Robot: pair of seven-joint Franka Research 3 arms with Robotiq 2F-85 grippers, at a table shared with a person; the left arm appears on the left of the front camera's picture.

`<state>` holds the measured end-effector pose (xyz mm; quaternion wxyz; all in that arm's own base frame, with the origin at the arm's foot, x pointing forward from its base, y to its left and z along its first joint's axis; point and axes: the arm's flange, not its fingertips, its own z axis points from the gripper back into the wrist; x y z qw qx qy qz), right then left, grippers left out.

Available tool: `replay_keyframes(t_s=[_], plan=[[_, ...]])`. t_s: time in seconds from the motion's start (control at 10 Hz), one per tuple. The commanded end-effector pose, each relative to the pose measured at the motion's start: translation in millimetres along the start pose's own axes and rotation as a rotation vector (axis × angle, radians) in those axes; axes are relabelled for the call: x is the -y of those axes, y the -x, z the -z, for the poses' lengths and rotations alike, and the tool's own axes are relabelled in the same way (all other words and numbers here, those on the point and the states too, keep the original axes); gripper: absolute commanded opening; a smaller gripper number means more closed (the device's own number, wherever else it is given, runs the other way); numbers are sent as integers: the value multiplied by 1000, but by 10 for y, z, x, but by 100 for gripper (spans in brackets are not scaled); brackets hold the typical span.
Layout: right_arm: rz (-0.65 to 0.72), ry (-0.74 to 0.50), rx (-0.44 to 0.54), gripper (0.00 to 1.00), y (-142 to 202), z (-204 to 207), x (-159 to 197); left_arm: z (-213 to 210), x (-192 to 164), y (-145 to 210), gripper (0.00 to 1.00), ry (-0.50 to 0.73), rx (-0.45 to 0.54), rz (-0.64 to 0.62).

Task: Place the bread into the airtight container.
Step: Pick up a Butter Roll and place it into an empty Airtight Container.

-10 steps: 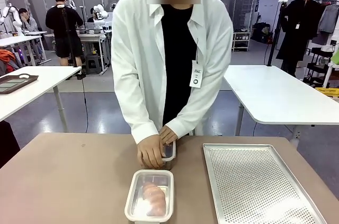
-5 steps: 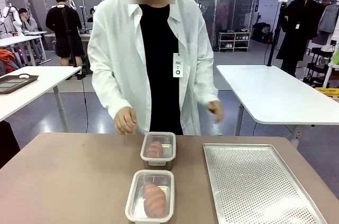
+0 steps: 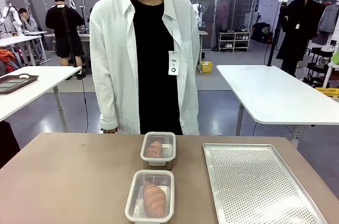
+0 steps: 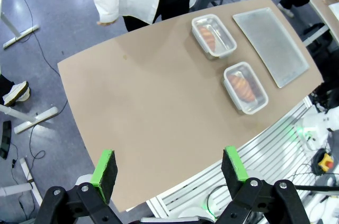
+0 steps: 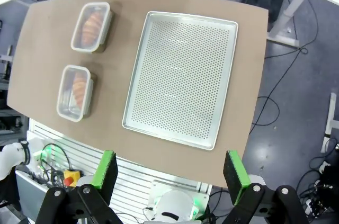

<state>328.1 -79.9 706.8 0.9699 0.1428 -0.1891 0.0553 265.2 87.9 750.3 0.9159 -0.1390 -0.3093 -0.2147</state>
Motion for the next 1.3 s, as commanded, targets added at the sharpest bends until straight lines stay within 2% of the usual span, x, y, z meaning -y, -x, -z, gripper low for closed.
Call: replay_keyframes(t_s=[0.0, 1.2], plan=[[5, -1, 0, 100, -6, -21, 8, -3, 10, 0, 100, 10, 3, 15], [5, -1, 0, 100, -6, -21, 8, -3, 10, 0, 100, 10, 3, 15]])
